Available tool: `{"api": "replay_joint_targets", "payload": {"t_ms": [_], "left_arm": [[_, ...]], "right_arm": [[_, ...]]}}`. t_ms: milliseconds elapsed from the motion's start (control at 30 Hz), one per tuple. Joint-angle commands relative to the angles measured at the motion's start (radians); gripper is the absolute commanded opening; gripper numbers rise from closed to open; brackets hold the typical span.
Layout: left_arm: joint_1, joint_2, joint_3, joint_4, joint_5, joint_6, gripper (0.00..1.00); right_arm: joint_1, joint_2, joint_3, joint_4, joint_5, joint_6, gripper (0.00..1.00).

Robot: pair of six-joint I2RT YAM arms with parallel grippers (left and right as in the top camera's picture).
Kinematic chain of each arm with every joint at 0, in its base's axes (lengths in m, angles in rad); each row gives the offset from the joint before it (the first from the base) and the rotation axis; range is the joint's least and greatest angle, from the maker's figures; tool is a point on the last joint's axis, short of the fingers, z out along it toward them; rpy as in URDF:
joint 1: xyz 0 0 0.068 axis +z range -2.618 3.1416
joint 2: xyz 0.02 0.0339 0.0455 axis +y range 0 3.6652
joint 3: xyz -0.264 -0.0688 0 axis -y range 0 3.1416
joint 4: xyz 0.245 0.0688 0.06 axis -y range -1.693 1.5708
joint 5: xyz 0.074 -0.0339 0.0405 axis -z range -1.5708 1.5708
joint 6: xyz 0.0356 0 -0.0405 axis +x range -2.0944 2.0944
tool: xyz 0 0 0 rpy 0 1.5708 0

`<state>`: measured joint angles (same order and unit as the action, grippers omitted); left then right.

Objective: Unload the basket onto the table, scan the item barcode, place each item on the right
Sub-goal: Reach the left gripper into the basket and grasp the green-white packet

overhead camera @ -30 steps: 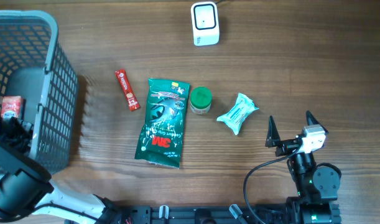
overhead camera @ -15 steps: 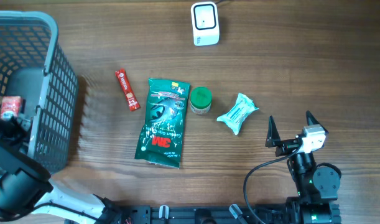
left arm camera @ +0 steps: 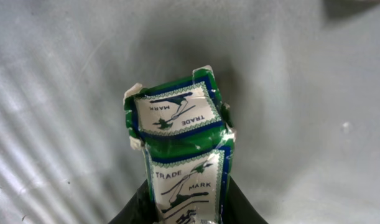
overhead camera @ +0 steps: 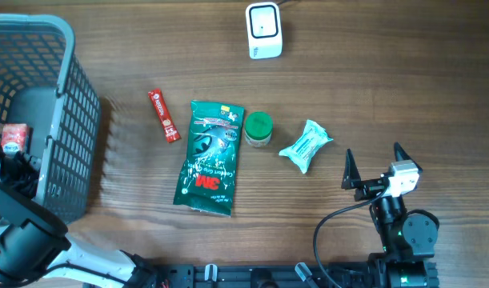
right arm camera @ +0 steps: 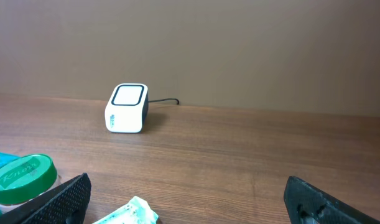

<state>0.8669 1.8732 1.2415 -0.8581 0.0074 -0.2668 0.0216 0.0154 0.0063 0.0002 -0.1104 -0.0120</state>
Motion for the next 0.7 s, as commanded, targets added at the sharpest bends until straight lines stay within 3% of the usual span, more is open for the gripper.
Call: {"api": "replay_joint_targets", "payload": {"t_ms": [0,300,567,667], "left_arm": [[-0.001,0.038,0.027,-0.049,0.056,0.006,0.20],[-0.058,0.036,0.546,-0.388,0.056,0.006,0.19],[-0.277,-0.069,0.862,-0.436,0.058,-0.003,0.18],[-0.386,-0.141,0.979,-0.418,0.157,-0.003,0.18]], "right_arm": [[-0.004,-0.005,-0.001,0.005,0.010,0.013,1.00],[-0.004,-0.005,-0.001,0.005,0.010,0.013,1.00],[-0.004,-0.005,-0.001,0.005,0.009,0.013,1.00],[-0.004,-0.005,-0.001,0.005,0.010,0.013,1.00]]}}
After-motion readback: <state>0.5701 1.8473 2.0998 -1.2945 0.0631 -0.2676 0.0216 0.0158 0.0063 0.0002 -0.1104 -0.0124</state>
